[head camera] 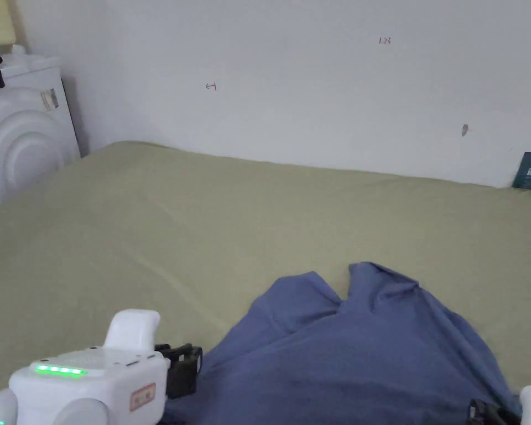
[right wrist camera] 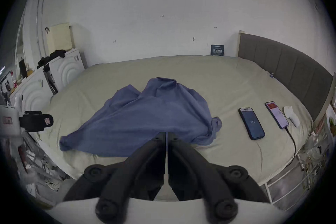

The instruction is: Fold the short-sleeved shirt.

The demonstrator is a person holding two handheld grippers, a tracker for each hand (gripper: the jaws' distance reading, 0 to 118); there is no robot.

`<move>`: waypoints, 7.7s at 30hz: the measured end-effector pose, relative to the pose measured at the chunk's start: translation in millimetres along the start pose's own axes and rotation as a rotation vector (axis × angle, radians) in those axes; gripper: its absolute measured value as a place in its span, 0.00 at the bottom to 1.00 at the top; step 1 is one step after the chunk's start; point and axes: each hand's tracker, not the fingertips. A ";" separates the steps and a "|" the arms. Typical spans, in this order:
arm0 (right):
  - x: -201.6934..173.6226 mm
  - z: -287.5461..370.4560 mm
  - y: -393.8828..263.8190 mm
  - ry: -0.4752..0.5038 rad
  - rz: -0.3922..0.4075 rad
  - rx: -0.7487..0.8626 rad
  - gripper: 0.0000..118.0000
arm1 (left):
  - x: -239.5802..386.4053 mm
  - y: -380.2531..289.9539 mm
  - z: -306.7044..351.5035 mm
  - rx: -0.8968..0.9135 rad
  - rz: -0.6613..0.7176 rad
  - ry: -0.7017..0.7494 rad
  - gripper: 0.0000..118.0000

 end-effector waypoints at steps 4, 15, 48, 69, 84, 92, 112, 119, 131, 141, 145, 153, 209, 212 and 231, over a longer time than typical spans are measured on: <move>4.4 -8.3 7.0 0.018 -0.031 -0.010 0.04 | -59.0 3.0 -19.1 -0.114 0.044 -0.034 0.99; -11.5 -21.8 8.4 0.071 0.022 -0.053 0.04 | -67.4 -39.7 -90.8 -0.304 -0.037 0.069 0.90; 17.3 -436.9 185.9 0.251 0.549 -0.524 0.71 | -32.7 -33.7 -64.4 -0.246 0.044 -0.030 0.00; 14.6 -300.8 289.0 0.393 0.280 -0.083 0.01 | -32.9 50.0 -58.4 -0.099 0.052 -0.098 0.00; 54.4 -223.9 447.4 0.210 0.222 0.273 0.01 | 7.6 287.2 -84.4 0.122 -0.216 -0.112 0.00; 60.3 -208.2 546.1 0.088 0.191 0.442 0.01 | 26.2 410.5 -119.3 0.220 -0.268 -0.024 0.00; 42.8 -135.3 625.8 0.068 0.219 0.689 0.01 | 52.6 534.2 -111.5 0.433 -0.317 0.070 0.00; 48.9 -134.9 549.9 0.126 0.247 0.584 0.01 | 28.3 477.3 -119.7 0.361 -0.306 0.007 0.00; 76.0 -139.4 386.8 0.231 0.245 0.372 0.01 | -24.1 339.9 -107.4 0.181 -0.340 -0.031 0.00; 85.8 -79.7 251.6 0.320 0.162 0.249 0.01 | -34.9 211.4 -67.9 0.062 -0.315 -0.137 0.00; 96.2 -71.3 188.6 0.313 0.047 0.144 0.01 | -42.2 156.6 -59.4 -0.001 -0.293 -0.181 0.00; 107.5 -67.0 84.5 0.277 -0.096 -0.013 0.01 | -64.7 60.0 -59.0 -0.128 -0.209 -0.241 0.00; 4.1 -6.2 -43.1 0.013 0.095 -0.089 0.01 | 69.8 -58.1 -18.4 0.064 -0.004 0.214 0.04; 37.8 -17.5 -26.1 -0.031 0.078 -0.093 0.01 | 22.7 -36.1 -32.8 0.068 0.060 0.305 0.65; 127.1 -140.4 -25.9 -0.004 0.149 -0.379 0.62 | 5.2 -25.2 -136.4 -0.164 0.062 0.204 0.11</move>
